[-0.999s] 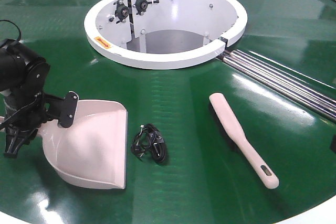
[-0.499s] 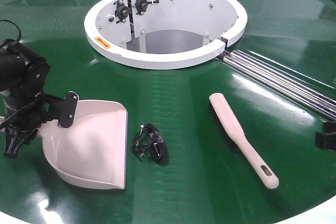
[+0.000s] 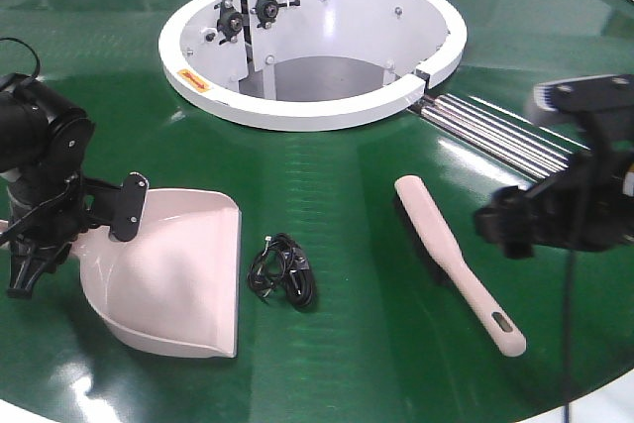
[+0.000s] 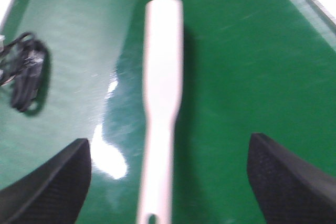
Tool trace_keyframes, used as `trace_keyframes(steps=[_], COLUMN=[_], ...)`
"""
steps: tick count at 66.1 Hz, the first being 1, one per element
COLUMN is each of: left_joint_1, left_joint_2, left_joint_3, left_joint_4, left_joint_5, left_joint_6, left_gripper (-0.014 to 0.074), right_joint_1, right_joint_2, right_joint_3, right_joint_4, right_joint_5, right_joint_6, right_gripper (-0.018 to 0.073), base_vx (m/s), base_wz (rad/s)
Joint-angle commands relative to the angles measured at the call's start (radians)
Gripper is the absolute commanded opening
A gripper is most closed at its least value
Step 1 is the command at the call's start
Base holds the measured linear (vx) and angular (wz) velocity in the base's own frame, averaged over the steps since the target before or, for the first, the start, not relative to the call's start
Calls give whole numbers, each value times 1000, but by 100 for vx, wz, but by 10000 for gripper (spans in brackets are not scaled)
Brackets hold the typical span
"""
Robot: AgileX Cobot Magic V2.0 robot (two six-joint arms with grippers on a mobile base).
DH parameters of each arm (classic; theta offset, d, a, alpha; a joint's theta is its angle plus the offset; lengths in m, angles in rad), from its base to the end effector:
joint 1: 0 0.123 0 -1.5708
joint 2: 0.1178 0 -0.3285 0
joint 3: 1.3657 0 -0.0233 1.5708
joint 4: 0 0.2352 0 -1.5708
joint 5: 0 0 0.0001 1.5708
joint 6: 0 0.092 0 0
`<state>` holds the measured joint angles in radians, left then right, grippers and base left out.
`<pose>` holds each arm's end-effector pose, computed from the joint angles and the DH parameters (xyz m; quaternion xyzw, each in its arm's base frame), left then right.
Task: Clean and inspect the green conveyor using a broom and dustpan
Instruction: 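Reach the right gripper to the pink brush handle and grasp it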
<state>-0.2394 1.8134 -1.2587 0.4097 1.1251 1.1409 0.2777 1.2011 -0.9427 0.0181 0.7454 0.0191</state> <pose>0.3355 -0.0478 0.2594 -0.6925 -0.6979 -0.1597 0.0891 0.2014 0.0586 0.3510 -0.1178 0.9396 0.0554 0.3166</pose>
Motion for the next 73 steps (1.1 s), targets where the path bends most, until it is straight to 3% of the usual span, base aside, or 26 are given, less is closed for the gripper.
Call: trace_keyframes(steps=[1, 20, 73], left_joint_1=[-15, -15, -15], left_joint_2=[-47, -47, -47], left_joint_3=[-19, -19, -19], left_joint_4=[11, 11, 11], left_joint_5=[44, 44, 44], left_joint_6=[38, 38, 38], left_gripper=[-6, -6, -6], right_joint_1=[25, 26, 26], right_joint_2=[74, 277, 564], right_joint_3=[-115, -261, -261], right_joint_4=[-28, -9, -31], right_joint_5=[43, 203, 217], right_joint_6=[48, -12, -47], right_gripper=[582, 582, 567], base_vx=[0, 0, 0], base_wz=[0, 0, 0])
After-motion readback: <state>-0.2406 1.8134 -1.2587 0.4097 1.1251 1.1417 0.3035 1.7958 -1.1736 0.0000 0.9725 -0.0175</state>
